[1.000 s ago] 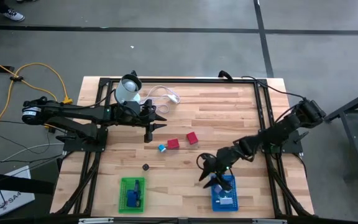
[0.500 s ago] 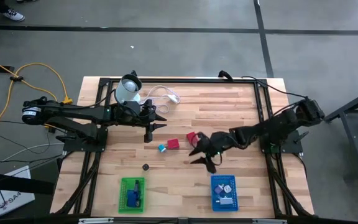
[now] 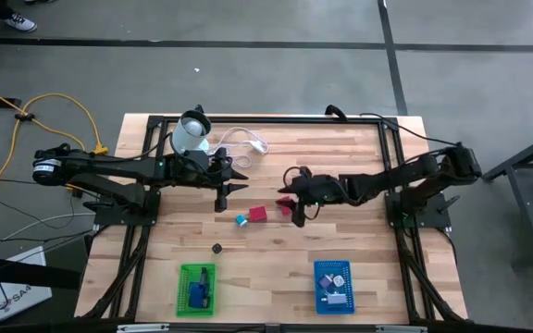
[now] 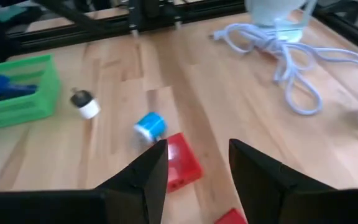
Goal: Pick & Place Office items
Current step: Put the right red charger adapter into the blue bin
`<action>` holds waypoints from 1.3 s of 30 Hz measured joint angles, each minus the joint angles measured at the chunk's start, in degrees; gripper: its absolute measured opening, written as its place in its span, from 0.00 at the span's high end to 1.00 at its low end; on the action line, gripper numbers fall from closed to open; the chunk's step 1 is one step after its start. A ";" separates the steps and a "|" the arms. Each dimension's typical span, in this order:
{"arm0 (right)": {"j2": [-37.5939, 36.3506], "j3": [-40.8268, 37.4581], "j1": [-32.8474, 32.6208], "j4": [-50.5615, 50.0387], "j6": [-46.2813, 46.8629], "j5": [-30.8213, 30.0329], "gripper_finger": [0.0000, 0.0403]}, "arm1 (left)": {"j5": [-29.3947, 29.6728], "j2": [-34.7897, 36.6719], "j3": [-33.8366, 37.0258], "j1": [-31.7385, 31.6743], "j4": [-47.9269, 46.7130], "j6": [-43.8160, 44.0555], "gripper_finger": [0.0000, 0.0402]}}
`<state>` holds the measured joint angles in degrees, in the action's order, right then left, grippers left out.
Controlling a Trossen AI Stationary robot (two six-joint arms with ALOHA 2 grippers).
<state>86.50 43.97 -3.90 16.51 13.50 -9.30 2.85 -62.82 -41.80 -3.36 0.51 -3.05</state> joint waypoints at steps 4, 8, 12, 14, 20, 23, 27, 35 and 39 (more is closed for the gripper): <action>0.00 0.00 2.03 0.00 1.68 0.22 0.61 | 0.02 0.02 0.00 -0.01 0.00 0.00 0.76; 0.00 0.00 2.99 0.00 1.32 0.38 0.61 | 0.00 0.02 0.00 0.00 0.00 0.00 0.76; 0.00 0.00 2.78 0.00 -2.06 0.46 0.61 | 0.01 0.02 0.00 -0.01 0.00 0.00 0.76; 0.00 0.00 2.36 0.02 -2.99 0.46 0.61 | 0.00 0.02 0.00 0.00 0.00 0.00 0.76; 0.00 0.00 1.99 -0.02 -0.75 0.59 0.61 | 0.02 0.02 0.01 0.00 0.00 0.00 0.76; 0.00 0.00 1.99 -0.45 0.22 0.49 0.61 | 0.00 0.02 0.00 -0.02 0.00 0.00 0.76; 0.00 0.07 1.99 -0.96 -0.26 0.44 0.61 | 0.00 0.00 0.00 -0.02 0.00 0.00 0.76; 0.00 11.11 0.43 -19.49 -0.26 -5.76 0.61 | 0.02 0.02 0.00 -0.02 0.00 0.00 0.76; 0.00 17.42 -1.39 -28.30 0.20 -12.57 0.61 | 0.00 0.02 0.00 -0.01 0.00 0.00 0.76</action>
<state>86.50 61.39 -5.29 -11.79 13.70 -21.87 2.85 -62.81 -41.80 -3.36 0.51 -3.05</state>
